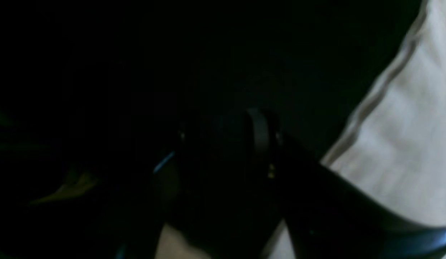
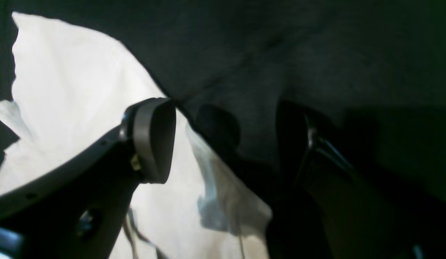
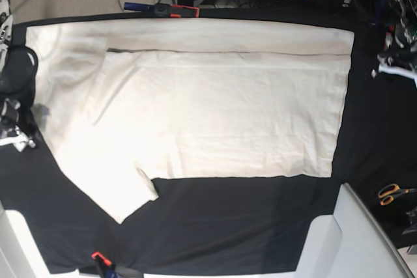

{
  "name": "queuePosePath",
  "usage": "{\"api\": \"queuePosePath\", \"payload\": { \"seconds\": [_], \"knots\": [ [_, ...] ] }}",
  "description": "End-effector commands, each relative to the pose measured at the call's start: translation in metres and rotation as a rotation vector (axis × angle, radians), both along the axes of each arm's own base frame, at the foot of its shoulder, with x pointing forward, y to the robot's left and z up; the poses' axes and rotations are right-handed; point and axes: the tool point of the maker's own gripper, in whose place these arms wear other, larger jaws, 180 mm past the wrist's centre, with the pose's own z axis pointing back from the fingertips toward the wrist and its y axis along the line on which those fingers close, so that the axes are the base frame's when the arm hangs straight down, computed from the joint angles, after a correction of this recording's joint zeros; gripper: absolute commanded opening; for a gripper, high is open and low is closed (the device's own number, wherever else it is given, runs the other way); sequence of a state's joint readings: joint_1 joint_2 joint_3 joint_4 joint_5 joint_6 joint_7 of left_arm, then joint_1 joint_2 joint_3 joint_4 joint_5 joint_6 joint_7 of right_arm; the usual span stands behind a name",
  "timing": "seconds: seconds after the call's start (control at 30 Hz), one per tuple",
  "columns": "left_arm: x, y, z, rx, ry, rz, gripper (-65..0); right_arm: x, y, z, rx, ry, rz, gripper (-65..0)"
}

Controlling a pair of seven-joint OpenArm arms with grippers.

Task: Fold the T-shirt properly
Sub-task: 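Move the right gripper down to the shirt's sleeve corner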

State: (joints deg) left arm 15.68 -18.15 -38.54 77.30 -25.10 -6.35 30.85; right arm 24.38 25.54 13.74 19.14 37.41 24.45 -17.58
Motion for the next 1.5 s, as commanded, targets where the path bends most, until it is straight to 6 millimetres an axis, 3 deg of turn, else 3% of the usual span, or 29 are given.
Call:
{"api": "queuePosePath", "payload": {
  "seconds": [0.0, 0.17, 0.37, 0.47, 0.93, 1.47],
  "knots": [
    [0.002, 0.010, 0.011, 0.034, -0.017, -0.003, -44.9, 0.015, -0.001, 0.013, -0.013, -0.042, 0.011, -23.6],
    [0.008, 0.009, 0.013, 0.033, -0.029, -0.006, -44.9, 0.016, 0.009, 0.009, -0.033, -0.037, 0.051, -23.6],
    [0.029, -0.011, 0.006, 0.031, 0.001, -0.107, -44.9, 0.018, 0.018, 0.006, -0.023, -0.036, 0.062, -23.7],
    [0.042, -0.016, 0.012, 0.029, -0.031, -0.115, -44.9, 0.019, 0.029, 0.003, -0.006, -0.036, 0.070, -24.0],
    [0.043, -0.015, 0.011, 0.026, -0.030, -0.111, -44.9, 0.023, 0.060, -0.005, 0.050, -0.042, 0.080, -24.5],
    [0.043, -0.015, 0.011, 0.024, -0.030, -0.111, -44.9, 0.022, 0.053, -0.004, 0.059, -0.046, 0.047, -24.8]
  ]
}}
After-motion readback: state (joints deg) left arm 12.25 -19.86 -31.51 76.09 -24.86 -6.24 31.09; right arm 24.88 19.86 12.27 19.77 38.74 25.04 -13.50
